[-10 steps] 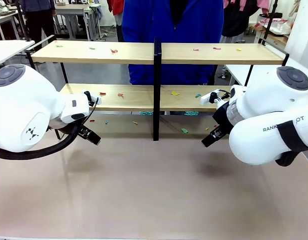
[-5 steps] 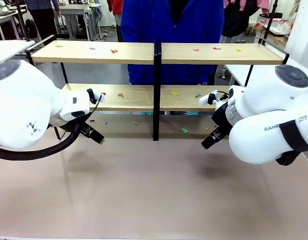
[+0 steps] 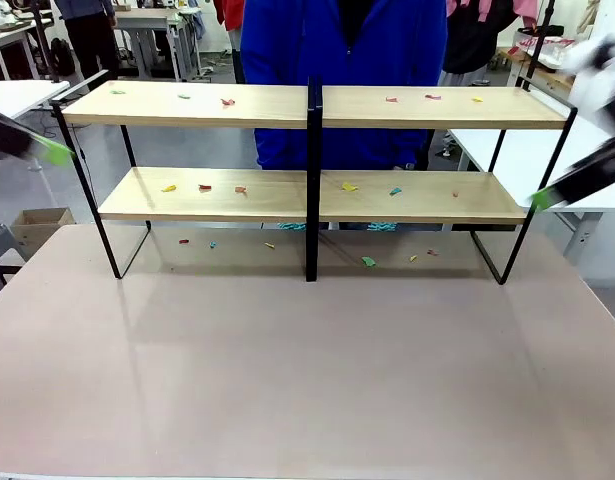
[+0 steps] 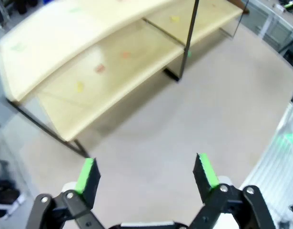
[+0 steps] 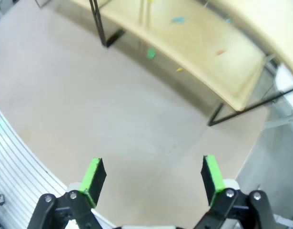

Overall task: Clean the shelves.
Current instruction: Pick up the Duster when the human hands it over.

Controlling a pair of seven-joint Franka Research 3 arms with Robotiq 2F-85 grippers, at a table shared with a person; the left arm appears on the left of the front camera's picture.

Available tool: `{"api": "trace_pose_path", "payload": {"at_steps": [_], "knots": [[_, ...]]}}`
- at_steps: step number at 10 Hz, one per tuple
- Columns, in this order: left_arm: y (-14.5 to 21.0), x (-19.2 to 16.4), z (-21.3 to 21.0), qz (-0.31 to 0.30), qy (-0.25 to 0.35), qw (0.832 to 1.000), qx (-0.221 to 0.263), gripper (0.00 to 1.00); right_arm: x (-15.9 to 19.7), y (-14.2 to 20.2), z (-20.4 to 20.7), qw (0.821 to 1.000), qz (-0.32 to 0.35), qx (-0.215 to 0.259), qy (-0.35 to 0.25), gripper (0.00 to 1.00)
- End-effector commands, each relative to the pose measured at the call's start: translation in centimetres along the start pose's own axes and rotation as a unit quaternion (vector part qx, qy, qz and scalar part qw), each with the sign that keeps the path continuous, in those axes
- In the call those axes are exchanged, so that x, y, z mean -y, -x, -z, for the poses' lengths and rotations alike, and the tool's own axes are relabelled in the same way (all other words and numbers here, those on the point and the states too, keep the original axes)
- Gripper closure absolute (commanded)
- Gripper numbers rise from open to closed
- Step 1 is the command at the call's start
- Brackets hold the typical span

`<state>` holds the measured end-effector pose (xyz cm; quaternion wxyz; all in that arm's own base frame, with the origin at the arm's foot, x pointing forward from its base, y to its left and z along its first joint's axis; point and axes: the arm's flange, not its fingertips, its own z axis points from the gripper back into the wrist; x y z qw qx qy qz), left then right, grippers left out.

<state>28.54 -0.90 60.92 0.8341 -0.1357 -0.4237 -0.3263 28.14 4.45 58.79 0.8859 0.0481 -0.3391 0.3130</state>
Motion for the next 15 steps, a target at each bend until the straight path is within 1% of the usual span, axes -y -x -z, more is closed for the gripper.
{"api": "trace_pose_path", "payload": {"at_steps": [1,2,3,4,5,6,8,9,12,13,15], "knots": [[6.1,2.2,-3.5,0.032,0.009,0.996,0.086,0.0,0.0,2.6,-5.2,0.997,-0.021,0.066,0.016,0.0],[6.6,1.9,-4.3,0.03,0.019,0.992,0.123,0.0,0.5,3.0,-6.6,0.995,-0.011,0.09,0.032,0.0],[6.8,1.7,-4.4,0.017,0.015,0.986,0.166,0.0,1.1,3.6,-7.4,0.991,0.007,0.127,0.032,0.0],[6.8,1.8,-4.1,0.008,0.019,0.983,0.181,0.0,1.5,3.9,-7.5,0.987,0.025,0.157,0.031,0.0],[6.7,1.8,-3.9,0.004,0.021,0.983,0.183,0.0,1.8,3.8,-7.5,0.984,0.031,0.172,0.033,0.0],[6.7,1.6,-3.9,0.002,0.018,0.982,0.188,0.0,1.8,3.7,-7.6,0.983,0.032,0.176,0.034,0.0],[6.8,1.0,-3.6,0.003,0.023,0.986,0.164,0.0,1.5,3.7,-7.2,0.984,0.026,0.174,0.03,0.0],[7.0,0.7,-3.4,-0.002,0.029,0.987,0.157,0.0,1.6,3.7,-7.2,0.982,0.027,0.184,0.021,0.0],[7.9,-0.2,-3.3,-0.005,0.037,0.989,0.146,0.0,2.1,4.4,-7.0,0.971,0.066,0.227,-0.029,0.0],[8.1,-0.5,-3.2,-0.003,0.041,0.989,0.142,0.0,2.1,4.6,-7.0,0.969,0.078,0.233,-0.024,0.0],[7.1,-0.1,-2.3,0.001,0.044,0.99,0.135,0.0,1.5,4.6,-6.5,0.971,0.098,0.217,-0.021,0.0]]}}
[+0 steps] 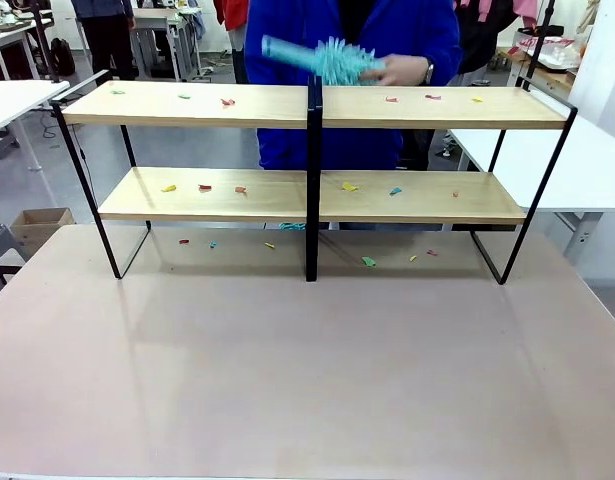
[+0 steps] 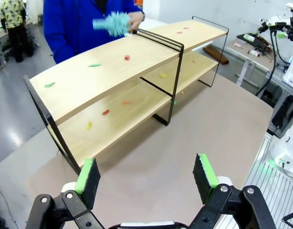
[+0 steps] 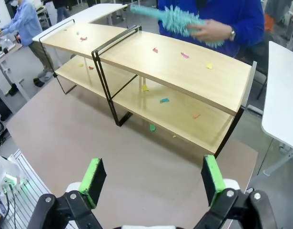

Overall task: Clean the shelves.
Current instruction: Pick up the Duster when the human hands it over.

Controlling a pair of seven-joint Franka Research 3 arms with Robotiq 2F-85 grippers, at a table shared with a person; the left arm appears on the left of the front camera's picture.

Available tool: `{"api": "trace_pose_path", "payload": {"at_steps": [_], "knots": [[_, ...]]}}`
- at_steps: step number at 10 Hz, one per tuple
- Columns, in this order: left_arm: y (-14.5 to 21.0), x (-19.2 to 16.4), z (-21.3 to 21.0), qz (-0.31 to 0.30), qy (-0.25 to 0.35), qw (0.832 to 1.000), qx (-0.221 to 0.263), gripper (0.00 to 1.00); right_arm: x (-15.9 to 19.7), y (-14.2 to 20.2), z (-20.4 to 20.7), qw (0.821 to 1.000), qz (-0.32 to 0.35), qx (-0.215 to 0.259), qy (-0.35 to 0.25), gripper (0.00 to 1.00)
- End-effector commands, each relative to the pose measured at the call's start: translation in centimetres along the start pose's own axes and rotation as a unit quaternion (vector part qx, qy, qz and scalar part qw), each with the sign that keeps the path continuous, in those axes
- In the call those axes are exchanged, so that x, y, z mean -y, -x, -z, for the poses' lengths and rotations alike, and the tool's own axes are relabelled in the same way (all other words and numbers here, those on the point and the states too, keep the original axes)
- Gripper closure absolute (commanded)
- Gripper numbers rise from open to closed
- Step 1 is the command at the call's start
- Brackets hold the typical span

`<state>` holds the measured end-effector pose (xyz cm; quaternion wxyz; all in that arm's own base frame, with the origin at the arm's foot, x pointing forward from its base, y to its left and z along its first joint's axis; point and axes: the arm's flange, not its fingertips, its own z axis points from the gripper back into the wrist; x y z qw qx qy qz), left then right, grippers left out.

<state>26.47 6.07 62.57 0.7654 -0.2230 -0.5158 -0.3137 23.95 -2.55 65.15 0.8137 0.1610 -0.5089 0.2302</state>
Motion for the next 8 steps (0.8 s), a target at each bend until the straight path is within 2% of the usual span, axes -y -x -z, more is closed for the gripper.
{"api": "trace_pose_path", "payload": {"at_steps": [1,4,8], "knots": [[5.4,3.5,2.7,0.013,0.004,1.0,-0.003,0.0,-3.0,4.4,1.7,0.999,0.037,0.004,0.015,0.0],[5.3,3.7,3.0,0.018,0.011,1.0,-0.009,0.0,-4.4,5.9,2.2,0.998,0.051,-0.02,0.023,0.0],[5.1,3.5,3.8,0.016,0.023,1.0,-0.013,0.0,-3.7,5.5,3.2,0.998,0.055,-0.02,0.016,0.0]]}}
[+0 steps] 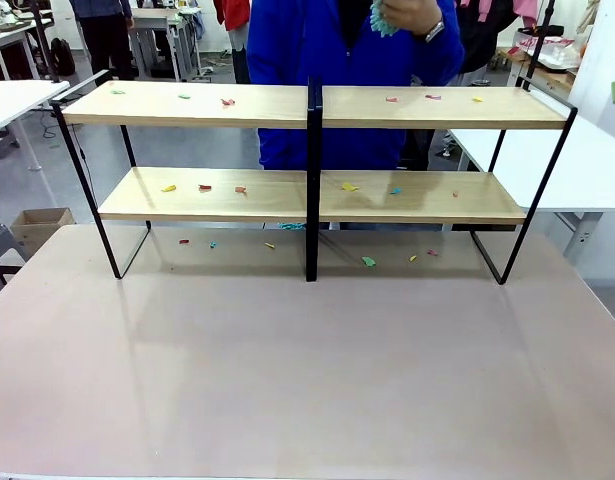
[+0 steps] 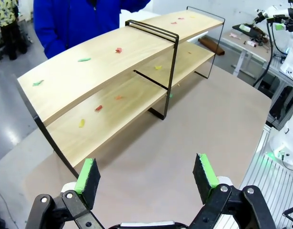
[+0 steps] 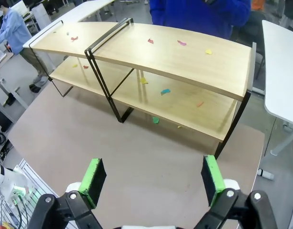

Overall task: Clean the shelves.
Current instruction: Pick up the Duster when the human hands it over.

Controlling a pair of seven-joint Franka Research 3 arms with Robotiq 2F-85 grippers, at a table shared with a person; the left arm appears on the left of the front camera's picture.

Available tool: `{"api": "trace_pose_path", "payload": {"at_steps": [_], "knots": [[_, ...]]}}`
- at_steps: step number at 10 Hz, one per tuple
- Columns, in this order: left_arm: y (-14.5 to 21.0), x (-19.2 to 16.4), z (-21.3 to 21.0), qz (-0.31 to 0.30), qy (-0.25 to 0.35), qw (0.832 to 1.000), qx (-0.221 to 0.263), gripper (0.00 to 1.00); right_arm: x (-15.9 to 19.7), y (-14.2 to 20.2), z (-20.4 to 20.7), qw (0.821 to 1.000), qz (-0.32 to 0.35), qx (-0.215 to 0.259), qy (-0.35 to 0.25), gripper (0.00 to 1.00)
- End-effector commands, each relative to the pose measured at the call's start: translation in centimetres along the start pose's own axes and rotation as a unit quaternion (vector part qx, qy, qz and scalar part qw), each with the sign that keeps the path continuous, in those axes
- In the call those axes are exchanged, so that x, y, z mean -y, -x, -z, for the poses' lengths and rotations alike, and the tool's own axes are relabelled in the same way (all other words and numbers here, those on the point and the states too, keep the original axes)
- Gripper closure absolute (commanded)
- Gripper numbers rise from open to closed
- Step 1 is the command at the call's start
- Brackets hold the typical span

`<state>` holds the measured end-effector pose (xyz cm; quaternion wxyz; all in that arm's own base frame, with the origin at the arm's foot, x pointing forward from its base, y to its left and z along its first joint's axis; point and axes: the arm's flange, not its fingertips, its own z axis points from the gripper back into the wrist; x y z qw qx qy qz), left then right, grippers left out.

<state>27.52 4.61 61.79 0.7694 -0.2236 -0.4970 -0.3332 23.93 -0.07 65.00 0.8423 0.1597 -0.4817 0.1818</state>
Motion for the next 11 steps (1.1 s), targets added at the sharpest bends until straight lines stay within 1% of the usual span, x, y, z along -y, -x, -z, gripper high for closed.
{"api": "trace_pose_path", "payload": {"at_steps": [1,2,3,4,11], "knots": [[4.8,3.3,2.3,0.007,0.007,1.0,0.006,0.0,-1.2,6.0,2.5,1.0,0.003,0.006,-0.011,0.0],[4.8,3.3,2.5,0.006,0.009,1.0,0.006,0.0,-1.2,5.9,2.7,1.0,0.004,0.006,-0.011,0.0],[4.7,3.3,2.8,-0.004,-0.012,1.0,-0.008,0.0,-1.1,5.8,2.8,1.0,0.007,0.005,-0.002,0.0],[0.0,0.0,0.5,0.0,0.004,1.0,-0.004,0.0,0.0,0.0,0.6,1.0,0.001,-0.007,-0.001,0.0],[0.0,0.0,0.5,0.0,0.004,1.0,-0.004,0.0,0.0,0.0,0.6,1.0,0.001,-0.007,-0.001,0.0]]}}
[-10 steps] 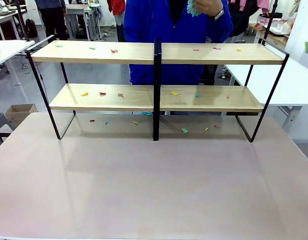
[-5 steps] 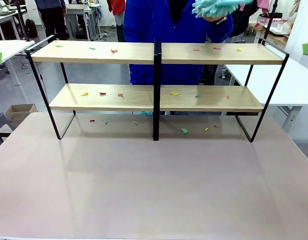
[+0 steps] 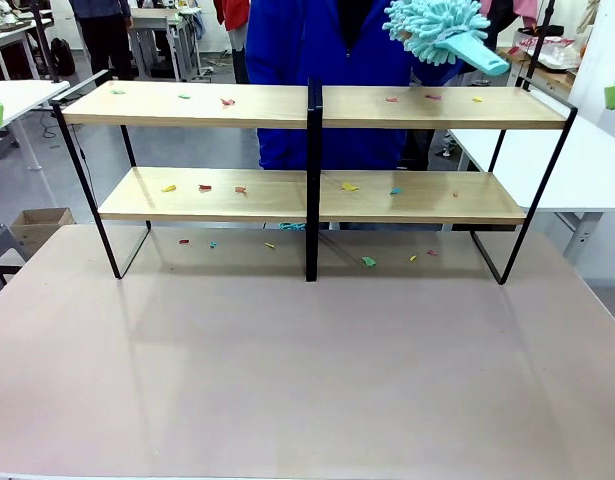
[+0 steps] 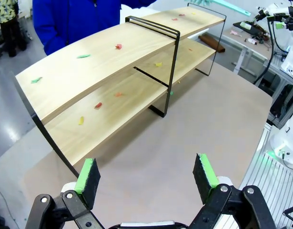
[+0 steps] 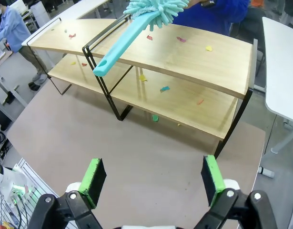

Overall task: Clean the shelves.
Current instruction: Pick up the Duster when the human hands it over.

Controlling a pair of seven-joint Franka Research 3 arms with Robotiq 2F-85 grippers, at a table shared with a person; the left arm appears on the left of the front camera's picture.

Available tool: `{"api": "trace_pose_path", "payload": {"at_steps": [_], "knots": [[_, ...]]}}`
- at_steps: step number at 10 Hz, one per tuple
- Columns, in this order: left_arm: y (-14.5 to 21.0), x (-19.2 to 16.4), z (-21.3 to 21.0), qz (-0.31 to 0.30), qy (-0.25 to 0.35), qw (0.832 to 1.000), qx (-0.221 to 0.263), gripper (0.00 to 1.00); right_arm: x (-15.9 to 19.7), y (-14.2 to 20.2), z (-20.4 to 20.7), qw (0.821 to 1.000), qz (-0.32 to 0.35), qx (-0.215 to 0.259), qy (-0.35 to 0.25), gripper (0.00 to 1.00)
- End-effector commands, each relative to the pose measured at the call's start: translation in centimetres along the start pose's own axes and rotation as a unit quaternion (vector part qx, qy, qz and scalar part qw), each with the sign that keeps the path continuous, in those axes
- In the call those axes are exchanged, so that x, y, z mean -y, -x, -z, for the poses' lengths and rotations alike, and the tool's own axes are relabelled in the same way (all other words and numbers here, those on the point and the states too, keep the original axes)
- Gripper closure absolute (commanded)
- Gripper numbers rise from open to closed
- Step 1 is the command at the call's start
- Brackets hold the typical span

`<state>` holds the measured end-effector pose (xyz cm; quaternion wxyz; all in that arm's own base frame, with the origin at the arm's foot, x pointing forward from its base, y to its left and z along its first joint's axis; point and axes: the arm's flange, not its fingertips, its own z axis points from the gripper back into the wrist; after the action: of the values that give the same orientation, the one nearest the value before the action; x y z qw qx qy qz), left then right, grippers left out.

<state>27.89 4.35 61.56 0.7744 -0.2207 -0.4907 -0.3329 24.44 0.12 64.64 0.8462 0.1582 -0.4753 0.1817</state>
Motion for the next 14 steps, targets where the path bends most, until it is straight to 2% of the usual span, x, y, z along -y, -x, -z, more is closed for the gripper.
{"api": "trace_pose_path", "payload": {"at_steps": [1,2,3,4,5,6,7,8,9,10,11,12,14], "knots": [[0.0,0.1,0.0,0.002,0.005,1.0,0.004,0.0,-0.1,0.0,-0.1,1.0,0.0,0.001,-0.002,0.0],[0.0,0.1,0.0,0.002,0.005,1.0,0.004,0.0,0.0,0.0,0.0,1.0,0.0,0.0,0.0,0.0],[0.0,0.1,0.0,0.002,0.005,1.0,0.004,0.0,0.2,-2.2,1.8,0.997,0.054,-0.027,-0.053,0.0],[0.0,0.1,0.0,0.002,0.005,1.0,0.004,0.0,0.9,-5.5,4.3,0.974,0.218,-0.032,-0.051,0.0],[0.0,0.1,0.0,0.002,0.005,1.0,0.004,0.0,1.2,-8.6,6.5,0.938,0.333,-0.005,-0.092,0.0],[0.0,0.1,0.0,0.002,0.005,1.0,0.004,0.0,1.2,-11.2,8.9,0.879,0.449,0.006,-0.159,0.0],[0.0,0.1,0.0,0.002,0.005,1.0,0.004,0.0,-0.7,-11.3,10.0,0.892,0.392,-0.054,-0.217,0.0],[0.0,0.1,0.0,0.002,0.005,1.0,0.004,0.0,1.0,-6.8,6.8,0.966,0.236,-0.033,-0.099,0.0],[0.0,0.1,0.0,0.002,0.005,1.0,0.004,0.0,0.1,-9.4,9.4,0.943,0.294,-0.044,-0.149,0.0],[0.0,0.1,0.0,0.002,0.005,1.0,0.004,0.0,0.9,-10.2,11.3,0.913,0.364,-0.053,-0.175,0.0],[0.0,0.1,0.0,0.002,0.005,1.0,0.004,0.0,1.8,-11.2,13.5,0.89,0.408,-0.079,-0.187,0.0],[0.0,0.1,0.0,0.002,0.005,1.0,0.004,0.0,2.5,-12.1,15.9,0.873,0.436,-0.107,-0.192,0.0],[0.0,0.1,0.0,0.002,0.005,1.0,0.004,0.0,3.0,-13.2,19.6,0.852,0.47,-0.111,-0.203,0.0]]}}
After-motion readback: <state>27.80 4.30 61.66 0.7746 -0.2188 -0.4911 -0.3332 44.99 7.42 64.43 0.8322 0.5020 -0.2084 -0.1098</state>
